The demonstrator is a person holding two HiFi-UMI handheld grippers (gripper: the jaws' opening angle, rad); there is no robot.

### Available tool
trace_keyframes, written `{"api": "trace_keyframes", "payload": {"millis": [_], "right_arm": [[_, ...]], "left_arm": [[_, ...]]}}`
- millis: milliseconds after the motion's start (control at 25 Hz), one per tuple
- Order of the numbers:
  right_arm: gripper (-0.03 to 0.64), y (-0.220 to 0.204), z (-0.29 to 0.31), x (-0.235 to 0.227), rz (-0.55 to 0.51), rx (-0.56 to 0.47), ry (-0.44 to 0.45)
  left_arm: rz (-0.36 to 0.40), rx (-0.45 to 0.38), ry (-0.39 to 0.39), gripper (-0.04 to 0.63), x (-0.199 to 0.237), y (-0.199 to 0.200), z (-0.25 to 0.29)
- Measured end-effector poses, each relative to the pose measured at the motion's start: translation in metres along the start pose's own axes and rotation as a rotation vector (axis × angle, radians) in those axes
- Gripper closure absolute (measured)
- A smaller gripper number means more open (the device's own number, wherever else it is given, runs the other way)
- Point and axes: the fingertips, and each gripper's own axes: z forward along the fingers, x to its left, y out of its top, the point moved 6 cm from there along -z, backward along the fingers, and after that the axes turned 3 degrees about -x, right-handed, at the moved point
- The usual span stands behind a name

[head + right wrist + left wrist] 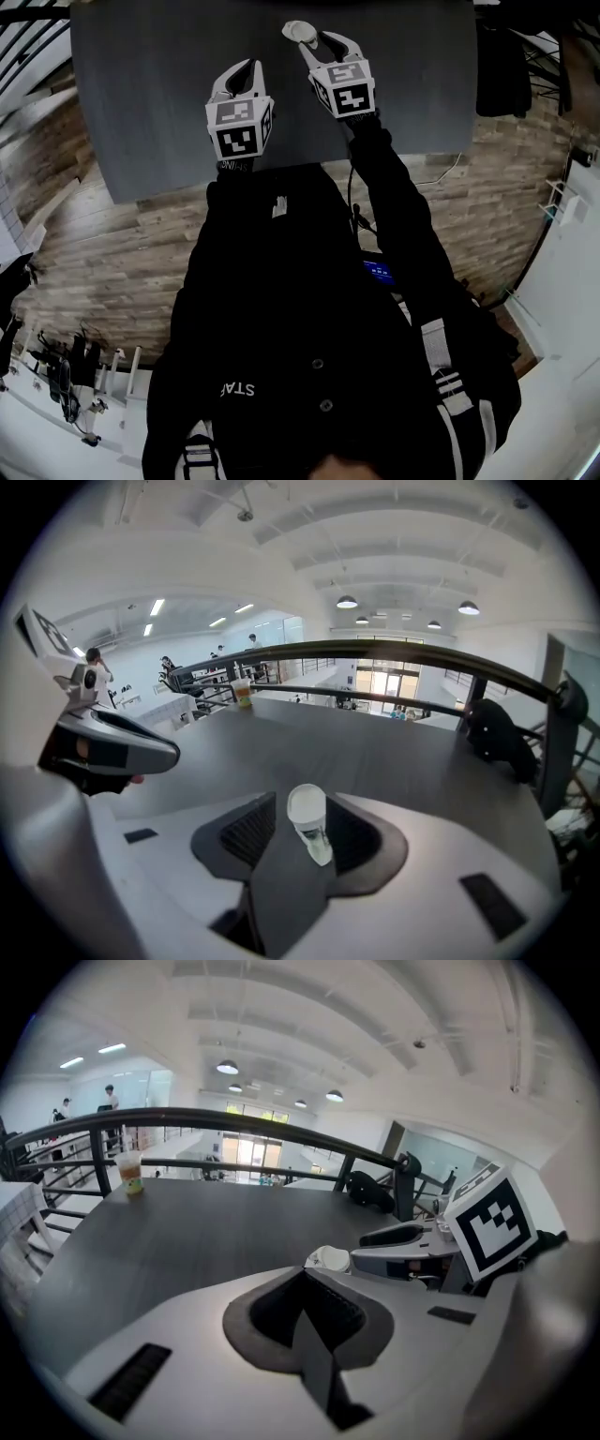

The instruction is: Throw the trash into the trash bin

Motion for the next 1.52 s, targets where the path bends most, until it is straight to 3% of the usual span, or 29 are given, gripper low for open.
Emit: {"api": "trace_keyframes", "payload": {"millis": [400, 760, 1120, 1520], "right_arm": [[0.376, -0.016, 0.041, -0.010, -0.097, 0.084, 0.039], [0.390, -0.028, 0.062, -0.004, -0.127, 0.142, 0.049], [0.399, -0.017, 0.039, -0.006, -0.126, 0.086, 0.013], [0.399, -0.019, -0.046, -0.015, 0.038, -0.045, -0.085]], "left_arm": [[-0.041, 0.040, 0.018, 0.595, 0.009, -0.017, 0.016], [-0.073, 0.056, 0.061, 0.595, 0.025, -0.032, 0.002], [-0.064, 0.045, 0.063, 0.595, 0.020, -0.025, 0.000], [0.004, 0.055, -0.026, 0.595, -0.029, -0.021, 0.006]]}}
